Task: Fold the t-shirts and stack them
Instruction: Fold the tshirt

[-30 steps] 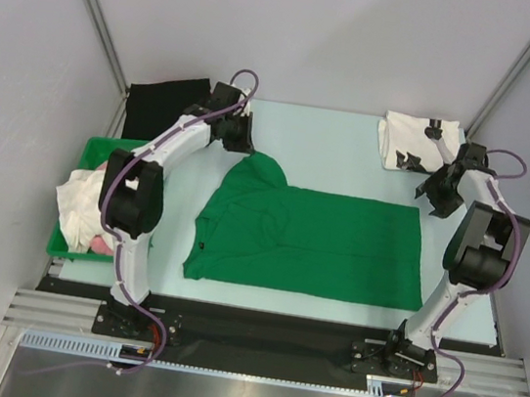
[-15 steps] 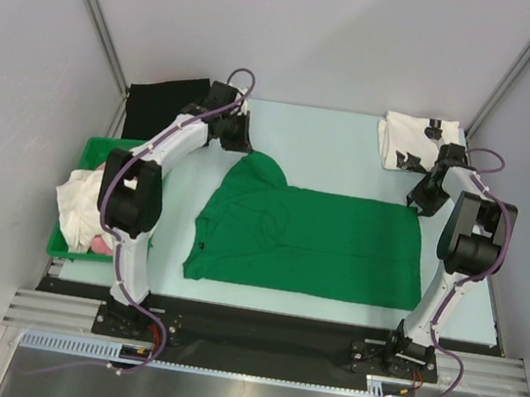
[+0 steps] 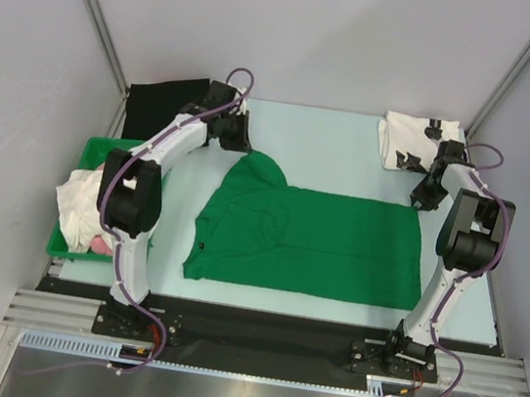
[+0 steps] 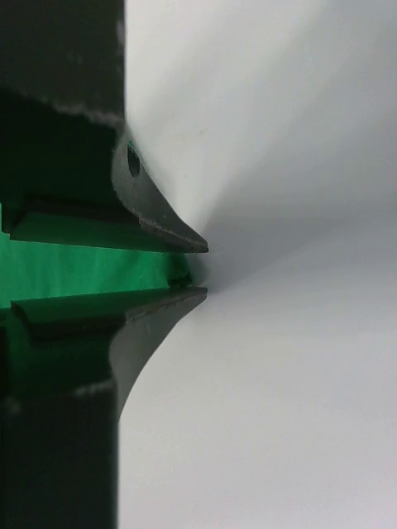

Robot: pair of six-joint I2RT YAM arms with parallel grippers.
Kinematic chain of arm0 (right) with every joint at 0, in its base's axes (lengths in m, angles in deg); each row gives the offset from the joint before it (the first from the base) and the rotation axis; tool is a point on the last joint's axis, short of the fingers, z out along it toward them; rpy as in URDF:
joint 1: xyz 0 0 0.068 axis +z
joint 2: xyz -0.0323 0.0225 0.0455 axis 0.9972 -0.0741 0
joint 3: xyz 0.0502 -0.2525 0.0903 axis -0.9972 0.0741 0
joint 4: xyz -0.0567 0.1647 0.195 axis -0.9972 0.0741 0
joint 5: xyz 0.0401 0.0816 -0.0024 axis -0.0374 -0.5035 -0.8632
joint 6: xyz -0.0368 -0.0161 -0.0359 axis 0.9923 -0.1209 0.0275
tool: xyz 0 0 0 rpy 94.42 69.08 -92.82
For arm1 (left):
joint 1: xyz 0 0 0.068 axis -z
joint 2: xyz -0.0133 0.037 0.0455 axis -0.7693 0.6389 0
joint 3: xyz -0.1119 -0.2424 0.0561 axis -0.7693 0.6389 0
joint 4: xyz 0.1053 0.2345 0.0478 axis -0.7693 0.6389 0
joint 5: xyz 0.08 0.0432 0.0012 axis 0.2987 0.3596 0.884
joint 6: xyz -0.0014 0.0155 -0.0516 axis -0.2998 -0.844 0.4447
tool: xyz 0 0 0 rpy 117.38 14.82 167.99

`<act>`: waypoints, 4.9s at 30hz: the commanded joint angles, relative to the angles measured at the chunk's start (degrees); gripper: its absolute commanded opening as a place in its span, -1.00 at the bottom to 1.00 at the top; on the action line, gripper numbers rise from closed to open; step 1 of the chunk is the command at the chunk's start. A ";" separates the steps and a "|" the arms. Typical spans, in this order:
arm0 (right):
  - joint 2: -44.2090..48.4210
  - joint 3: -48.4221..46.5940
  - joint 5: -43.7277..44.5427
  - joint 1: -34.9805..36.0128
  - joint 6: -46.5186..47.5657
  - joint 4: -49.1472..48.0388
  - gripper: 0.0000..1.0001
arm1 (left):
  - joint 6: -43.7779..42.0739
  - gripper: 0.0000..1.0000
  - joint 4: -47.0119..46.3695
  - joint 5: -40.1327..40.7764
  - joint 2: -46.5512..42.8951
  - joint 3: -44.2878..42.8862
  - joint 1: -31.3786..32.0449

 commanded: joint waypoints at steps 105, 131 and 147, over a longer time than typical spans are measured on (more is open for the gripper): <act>58.69 48.81 -23.00 -6.19 -5.38 -9.12 0.93 | 11.65 0.01 -25.84 17.73 -26.84 50.83 -0.19; 56.93 51.80 -32.32 -12.97 -3.45 -17.02 0.92 | 9.36 -0.99 -4.41 13.01 26.22 -30.34 -0.45; 63.16 48.12 -33.03 -10.94 -3.53 -8.52 0.92 | 8.05 1.00 -7.13 10.15 4.08 -20.05 6.84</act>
